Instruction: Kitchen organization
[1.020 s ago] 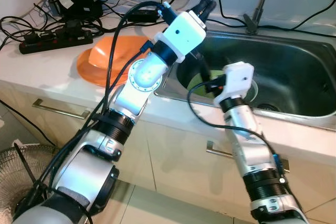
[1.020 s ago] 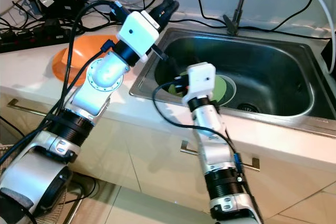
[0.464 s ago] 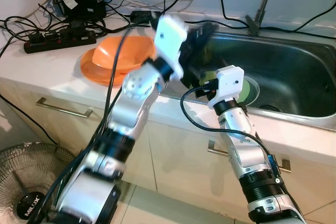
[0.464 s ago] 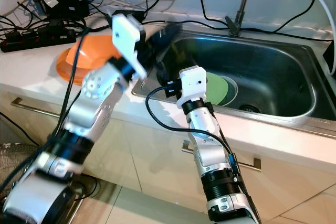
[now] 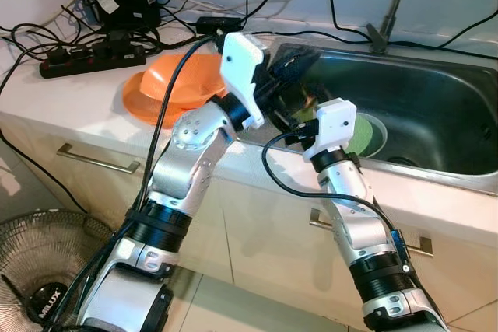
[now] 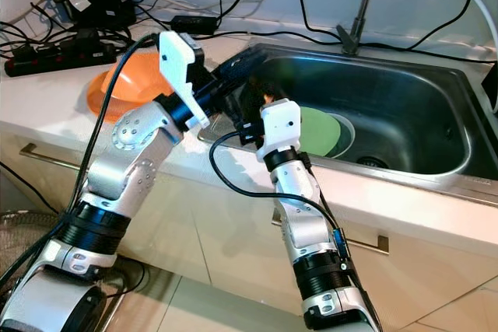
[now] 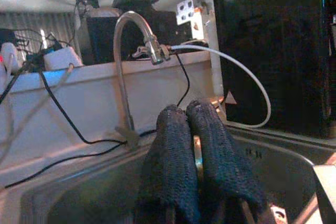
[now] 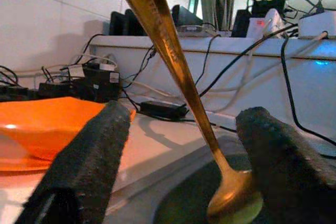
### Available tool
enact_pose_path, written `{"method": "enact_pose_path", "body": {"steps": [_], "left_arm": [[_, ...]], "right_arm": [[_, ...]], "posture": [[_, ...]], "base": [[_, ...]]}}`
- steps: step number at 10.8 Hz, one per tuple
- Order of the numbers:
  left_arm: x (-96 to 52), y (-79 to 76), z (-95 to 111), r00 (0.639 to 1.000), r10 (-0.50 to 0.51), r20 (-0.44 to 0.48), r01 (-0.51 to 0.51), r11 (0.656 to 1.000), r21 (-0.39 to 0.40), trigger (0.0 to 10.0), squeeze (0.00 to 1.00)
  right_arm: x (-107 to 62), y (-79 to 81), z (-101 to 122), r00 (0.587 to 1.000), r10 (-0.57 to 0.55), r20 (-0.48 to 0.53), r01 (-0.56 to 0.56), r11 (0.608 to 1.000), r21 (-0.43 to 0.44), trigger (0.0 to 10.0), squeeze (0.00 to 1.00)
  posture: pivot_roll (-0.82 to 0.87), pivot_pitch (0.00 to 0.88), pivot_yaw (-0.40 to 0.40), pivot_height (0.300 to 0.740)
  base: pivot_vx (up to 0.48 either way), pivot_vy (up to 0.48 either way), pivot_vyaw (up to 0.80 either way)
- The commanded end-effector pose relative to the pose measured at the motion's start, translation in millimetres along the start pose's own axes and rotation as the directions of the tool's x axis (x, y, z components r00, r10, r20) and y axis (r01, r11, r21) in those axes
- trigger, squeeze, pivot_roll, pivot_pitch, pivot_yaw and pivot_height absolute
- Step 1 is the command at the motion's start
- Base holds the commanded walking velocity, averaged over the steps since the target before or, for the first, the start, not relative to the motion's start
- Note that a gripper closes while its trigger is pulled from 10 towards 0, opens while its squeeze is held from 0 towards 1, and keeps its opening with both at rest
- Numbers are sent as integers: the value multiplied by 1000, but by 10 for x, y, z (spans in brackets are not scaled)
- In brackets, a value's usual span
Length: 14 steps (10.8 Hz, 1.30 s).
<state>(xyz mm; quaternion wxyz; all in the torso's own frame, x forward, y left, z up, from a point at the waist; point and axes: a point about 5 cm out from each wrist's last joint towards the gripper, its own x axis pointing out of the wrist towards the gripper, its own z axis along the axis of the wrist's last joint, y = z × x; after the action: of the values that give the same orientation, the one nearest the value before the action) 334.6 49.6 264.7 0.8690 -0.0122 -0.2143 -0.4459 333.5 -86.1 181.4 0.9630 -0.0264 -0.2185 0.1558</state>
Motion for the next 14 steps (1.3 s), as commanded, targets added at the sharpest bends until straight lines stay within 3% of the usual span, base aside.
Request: {"method": "enact_pose_path", "body": {"steps": [1, 2, 6, 7, 8, 14], "left_arm": [[12, -66, 34, 999, -47, 11, 47, 999, -24, 10000, 0], [-6, -75, 24, 998, -56, 3, 56, 997, -47, 10000, 0], [-37, -105, 30, 996, -91, -4, 90, 989, -118, 10000, 0], [-42, -109, 32, 995, -96, -9, 94, 988, -120, 10000, 0], [-52, -101, 32, 996, -94, -14, 91, 989, -114, 10000, 0], [-113, 2, 27, 997, -54, -52, 51, 997, -66, 10000, 0]], "right_arm": [[46, 26, 19, 1000, 12, 5, -12, 1000, 3, 9333, 0], [44, 33, 9, 1000, 12, 1, -12, 1000, 8, 10000, 0], [35, 53, -25, 1000, 9, -13, -9, 1000, 24, 10000, 0], [37, 51, -26, 1000, 9, -13, -9, 1000, 25, 5804, 0], [38, 51, -25, 1000, 11, -11, -10, 1000, 28, 0, 0], [39, 1, -18, 1000, -4, -10, 4, 1000, 27, 0, 0]], "posture": [[162, 0, 40, 740], [163, 0, 40, 740], [169, 0, 46, 740], [172, 0, 44, 740], [175, 0, 44, 740], [175, 0, 39, 740]], "base": [[0, 0, 0], [0, 0, 0], [0, 0, 0], [0, 0, 0], [0, 0, 0], [0, 0, 0]]}}
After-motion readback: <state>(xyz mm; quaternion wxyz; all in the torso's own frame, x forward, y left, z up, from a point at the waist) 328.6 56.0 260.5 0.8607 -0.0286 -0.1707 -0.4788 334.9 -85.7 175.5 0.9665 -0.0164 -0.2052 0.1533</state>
